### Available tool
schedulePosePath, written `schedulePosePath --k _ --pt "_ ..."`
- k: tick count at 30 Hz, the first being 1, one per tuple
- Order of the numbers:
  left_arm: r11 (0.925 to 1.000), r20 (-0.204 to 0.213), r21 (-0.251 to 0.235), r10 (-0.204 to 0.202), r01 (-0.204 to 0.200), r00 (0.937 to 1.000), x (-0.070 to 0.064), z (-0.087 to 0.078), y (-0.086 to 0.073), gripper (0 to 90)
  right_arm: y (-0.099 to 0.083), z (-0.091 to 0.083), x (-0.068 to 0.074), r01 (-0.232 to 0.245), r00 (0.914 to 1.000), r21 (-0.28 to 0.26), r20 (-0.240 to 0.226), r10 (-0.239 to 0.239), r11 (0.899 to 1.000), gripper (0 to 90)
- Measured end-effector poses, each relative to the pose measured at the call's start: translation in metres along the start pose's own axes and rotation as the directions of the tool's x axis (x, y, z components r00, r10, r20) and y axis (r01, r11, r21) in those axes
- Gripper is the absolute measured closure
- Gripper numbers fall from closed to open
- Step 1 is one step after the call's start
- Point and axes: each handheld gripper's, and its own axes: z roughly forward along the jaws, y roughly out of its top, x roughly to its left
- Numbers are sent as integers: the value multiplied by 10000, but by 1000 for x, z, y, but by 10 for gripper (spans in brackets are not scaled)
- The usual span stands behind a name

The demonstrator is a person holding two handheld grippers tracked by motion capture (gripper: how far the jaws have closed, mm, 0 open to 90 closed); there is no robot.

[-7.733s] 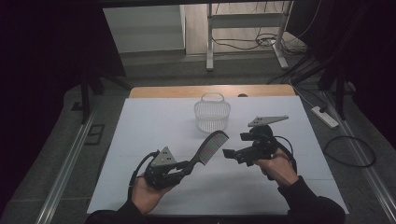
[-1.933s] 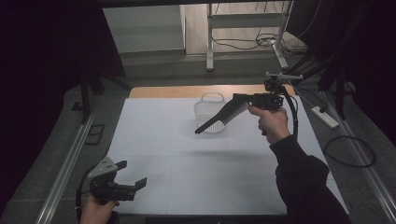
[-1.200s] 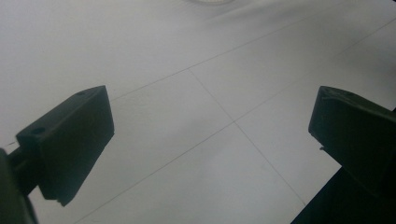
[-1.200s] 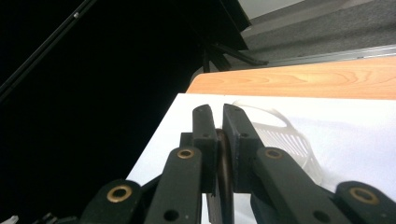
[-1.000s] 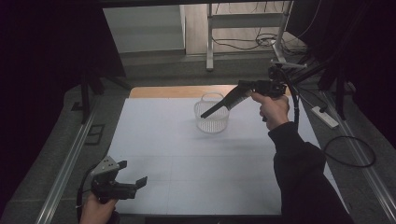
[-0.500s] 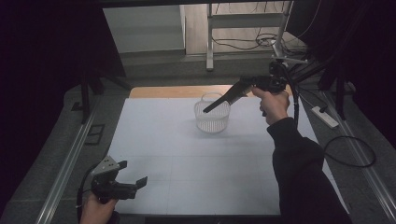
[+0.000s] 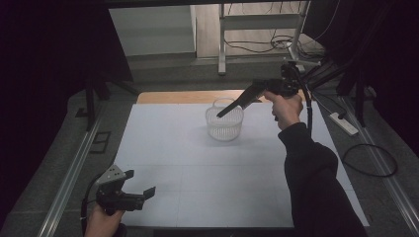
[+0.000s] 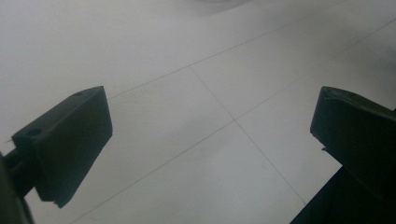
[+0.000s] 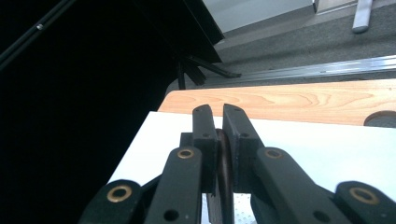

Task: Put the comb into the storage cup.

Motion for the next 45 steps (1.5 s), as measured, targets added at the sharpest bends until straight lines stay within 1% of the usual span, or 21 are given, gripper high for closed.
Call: schedulePosePath --k 11,21,33,45 --pt "10000 29 29 25 -25 10000 0 0 0 0 -6 19 0 245 9992 238 297 -252 9994 843" --pt "10000 51 28 28 -28 10000 0 0 0 0 -10 31 1 389 9978 390 515 -409 9985 843" --pt "10000 75 49 20 -21 10000 1 0 0 0 -17 44 0 484 9960 540 721 -523 9974 843" --pt "10000 118 58 -31 30 9999 1 1 0 0 -22 55 -4 410 9956 682 814 -465 9968 843"
